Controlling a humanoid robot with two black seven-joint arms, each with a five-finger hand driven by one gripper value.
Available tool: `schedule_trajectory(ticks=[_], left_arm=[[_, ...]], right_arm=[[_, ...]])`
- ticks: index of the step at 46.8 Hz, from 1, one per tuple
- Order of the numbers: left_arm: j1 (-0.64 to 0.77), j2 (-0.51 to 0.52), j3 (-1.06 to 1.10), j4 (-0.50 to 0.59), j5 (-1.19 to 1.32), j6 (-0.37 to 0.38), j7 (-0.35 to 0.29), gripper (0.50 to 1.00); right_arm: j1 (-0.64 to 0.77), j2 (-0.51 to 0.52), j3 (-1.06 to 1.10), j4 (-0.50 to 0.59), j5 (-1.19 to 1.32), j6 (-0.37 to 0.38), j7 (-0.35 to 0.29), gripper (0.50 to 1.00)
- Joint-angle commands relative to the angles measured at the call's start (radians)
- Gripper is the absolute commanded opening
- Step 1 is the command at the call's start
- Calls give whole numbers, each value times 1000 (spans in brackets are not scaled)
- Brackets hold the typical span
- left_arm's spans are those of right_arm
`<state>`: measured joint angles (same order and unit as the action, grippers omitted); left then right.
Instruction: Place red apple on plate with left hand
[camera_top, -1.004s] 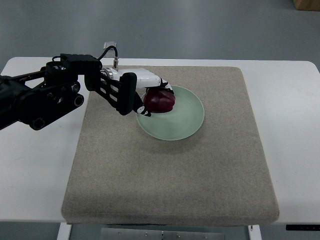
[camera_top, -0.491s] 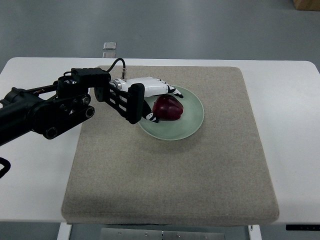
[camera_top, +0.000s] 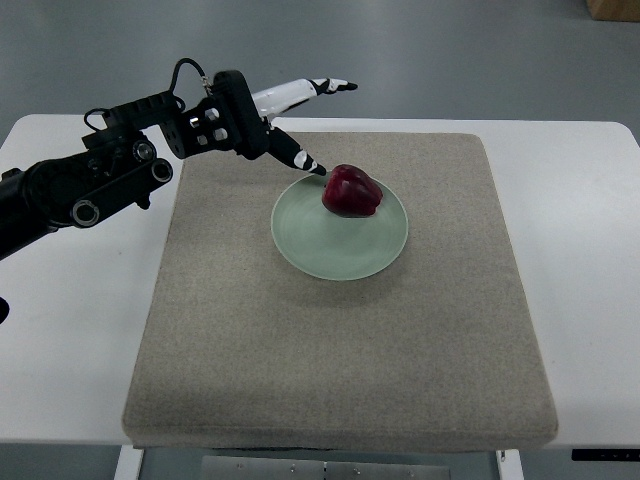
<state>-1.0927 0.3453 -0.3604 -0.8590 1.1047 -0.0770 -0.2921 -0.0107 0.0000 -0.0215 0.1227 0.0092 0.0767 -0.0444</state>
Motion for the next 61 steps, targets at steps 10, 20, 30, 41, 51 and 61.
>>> schedule_trajectory(ticks=[10, 20, 30, 41, 51, 61], left_arm=[[10, 11, -2, 26, -429, -4, 34, 1000], [11, 34, -3, 75, -813, -90, 80, 1000], [39, 66, -80, 159, -1095, -185, 171, 1000], [137, 69, -238, 212, -1212, -296, 294, 1000], [204, 66, -393, 209, -1215, -328, 369, 1000], [218, 64, -402, 212, -1218, -328, 386, 1000]], right_arm=[[0, 0, 0, 0, 0, 0, 0, 928], [0, 0, 0, 0, 0, 0, -2, 930], [0, 0, 0, 0, 0, 0, 0, 930], [0, 0, 0, 0, 0, 0, 0, 930], [0, 0, 3, 3, 6, 8, 0, 928], [-5, 0, 0, 15, 2, 9, 0, 928]])
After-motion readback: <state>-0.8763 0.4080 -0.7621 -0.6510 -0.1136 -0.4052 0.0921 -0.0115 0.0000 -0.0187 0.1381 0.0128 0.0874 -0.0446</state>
